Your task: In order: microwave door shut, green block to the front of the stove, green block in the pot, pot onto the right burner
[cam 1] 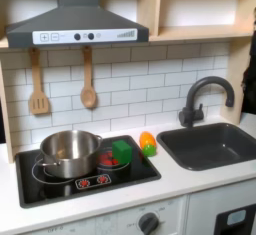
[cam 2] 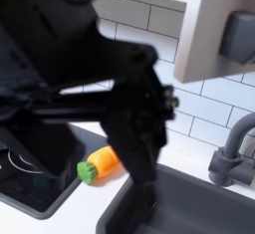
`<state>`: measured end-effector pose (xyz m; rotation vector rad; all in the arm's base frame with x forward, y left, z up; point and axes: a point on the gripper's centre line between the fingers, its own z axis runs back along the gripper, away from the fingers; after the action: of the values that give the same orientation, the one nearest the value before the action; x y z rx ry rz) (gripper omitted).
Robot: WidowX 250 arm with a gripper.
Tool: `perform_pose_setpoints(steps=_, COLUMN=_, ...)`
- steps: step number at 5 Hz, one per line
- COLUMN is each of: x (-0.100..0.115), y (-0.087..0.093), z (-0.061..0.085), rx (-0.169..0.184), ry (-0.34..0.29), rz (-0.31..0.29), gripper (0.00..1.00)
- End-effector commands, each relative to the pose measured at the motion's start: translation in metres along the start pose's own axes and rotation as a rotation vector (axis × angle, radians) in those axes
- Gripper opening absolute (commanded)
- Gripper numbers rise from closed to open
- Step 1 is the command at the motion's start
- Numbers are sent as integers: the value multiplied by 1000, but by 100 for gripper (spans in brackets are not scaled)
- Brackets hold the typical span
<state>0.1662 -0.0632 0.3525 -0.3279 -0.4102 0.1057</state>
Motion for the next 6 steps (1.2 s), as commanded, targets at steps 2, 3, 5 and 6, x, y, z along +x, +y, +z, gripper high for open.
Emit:
perform_pose_setpoints(steps=2, x=-5, y=-1, z=7, rx=53, ry=53, rz=-127, gripper=100)
perform_pose_setpoints(steps=3, x=-3, y=-4, z=13, rx=-31, ry=43, rz=-145, gripper=100)
perform_pose_setpoints(steps=5, x=0, y=-13, z=14, rx=-91, ry=39, rz=-173, gripper=100)
perform_pose_setpoints(steps=6, x=1, y=-15, z=13, rx=-131, ry=39, rz=-182, gripper=100)
